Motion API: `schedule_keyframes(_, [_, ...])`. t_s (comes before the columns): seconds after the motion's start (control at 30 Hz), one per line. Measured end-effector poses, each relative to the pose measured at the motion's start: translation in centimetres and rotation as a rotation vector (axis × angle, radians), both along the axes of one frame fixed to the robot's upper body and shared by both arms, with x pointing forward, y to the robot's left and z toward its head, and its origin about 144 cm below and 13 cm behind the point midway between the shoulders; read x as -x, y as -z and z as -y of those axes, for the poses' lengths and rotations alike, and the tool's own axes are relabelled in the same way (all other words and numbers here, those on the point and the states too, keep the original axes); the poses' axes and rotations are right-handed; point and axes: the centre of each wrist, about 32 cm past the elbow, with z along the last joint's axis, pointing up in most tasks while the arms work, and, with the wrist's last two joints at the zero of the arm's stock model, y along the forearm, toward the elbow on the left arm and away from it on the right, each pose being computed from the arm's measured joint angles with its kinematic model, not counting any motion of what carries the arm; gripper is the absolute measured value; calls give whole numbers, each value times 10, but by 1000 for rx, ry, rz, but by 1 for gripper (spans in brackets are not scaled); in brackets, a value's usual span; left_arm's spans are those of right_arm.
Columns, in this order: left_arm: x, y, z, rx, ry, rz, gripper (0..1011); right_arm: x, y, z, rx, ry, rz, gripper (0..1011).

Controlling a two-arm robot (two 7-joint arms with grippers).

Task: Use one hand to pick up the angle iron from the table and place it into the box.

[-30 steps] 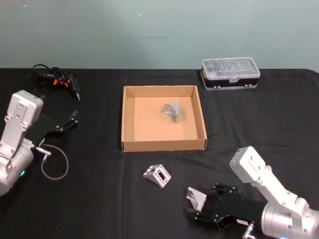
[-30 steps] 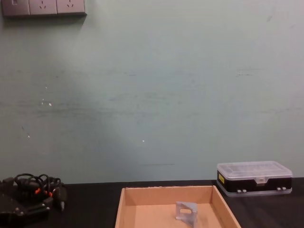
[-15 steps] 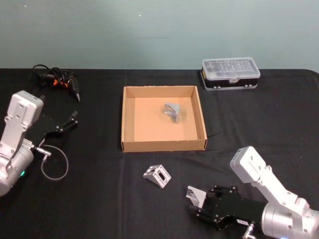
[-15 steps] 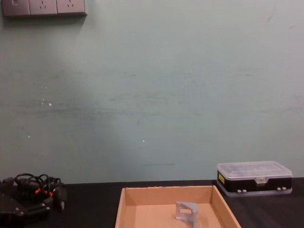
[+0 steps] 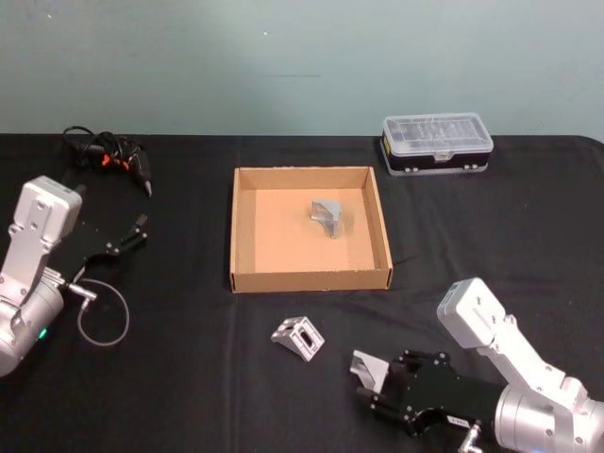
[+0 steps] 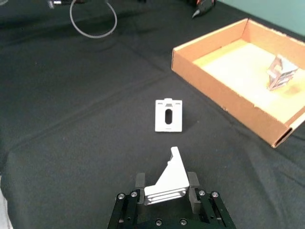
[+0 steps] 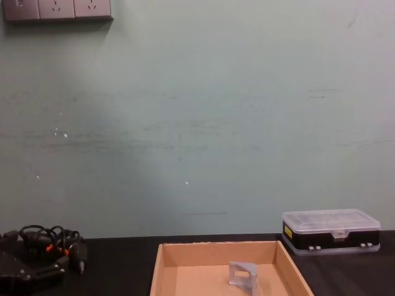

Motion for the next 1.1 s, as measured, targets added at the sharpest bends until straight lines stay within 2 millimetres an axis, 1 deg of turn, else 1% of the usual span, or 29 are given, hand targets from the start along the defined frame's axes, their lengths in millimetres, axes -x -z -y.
schedule_keyframes(0.2, [0, 0, 0, 0, 0, 0, 1011, -2, -5, -2, -12, 7, 29, 530])
schedule_keyframes(0.33, [0, 0, 0, 0, 0, 0, 1011, -9, -12, -5, -27, 14, 58, 530])
schedule_keyframes(0.4, [0, 0, 0, 0, 0, 0, 1012, -15, -19, -8, -39, 16, 76, 530])
schedule_keyframes(0.43, [0, 0, 0, 0, 0, 0, 1011, -15, -19, -8, -39, 16, 76, 530])
schedule_keyframes(0.5, [0, 0, 0, 0, 0, 0, 1011, -27, -28, -13, -50, 11, 102, 530])
schedule_keyframes(0.63, [0, 0, 0, 0, 0, 0, 1011, -41, -36, -18, -53, 9, 123, 530])
schedule_keyframes(0.67, [0, 0, 0, 0, 0, 0, 1011, -49, -39, -21, -55, 10, 130, 530])
schedule_keyframes(0.73, [0, 0, 0, 0, 0, 0, 1011, -57, -41, -23, -58, 12, 130, 530])
schedule_keyframes(0.77, [0, 0, 0, 0, 0, 0, 1011, -65, -42, -26, -63, 16, 130, 530])
schedule_keyframes(0.83, [0, 0, 0, 0, 0, 0, 1011, -73, -43, -29, -67, 21, 129, 530])
schedule_keyframes(0.87, [0, 0, 0, 0, 0, 0, 1011, -81, -44, -33, -72, 26, 129, 530])
schedule_keyframes(0.93, [0, 0, 0, 0, 0, 0, 1011, -89, -43, -35, -74, 33, 127, 530])
schedule_keyframes(0.97, [0, 0, 0, 0, 0, 0, 1011, -97, -43, -39, -74, 40, 127, 530])
schedule_keyframes(1.07, [0, 0, 0, 0, 0, 0, 1011, -108, -41, -45, -73, 54, 125, 530])
schedule_keyframes(1.1, [0, 0, 0, 0, 0, 0, 1011, -115, -40, -48, -70, 64, 123, 530])
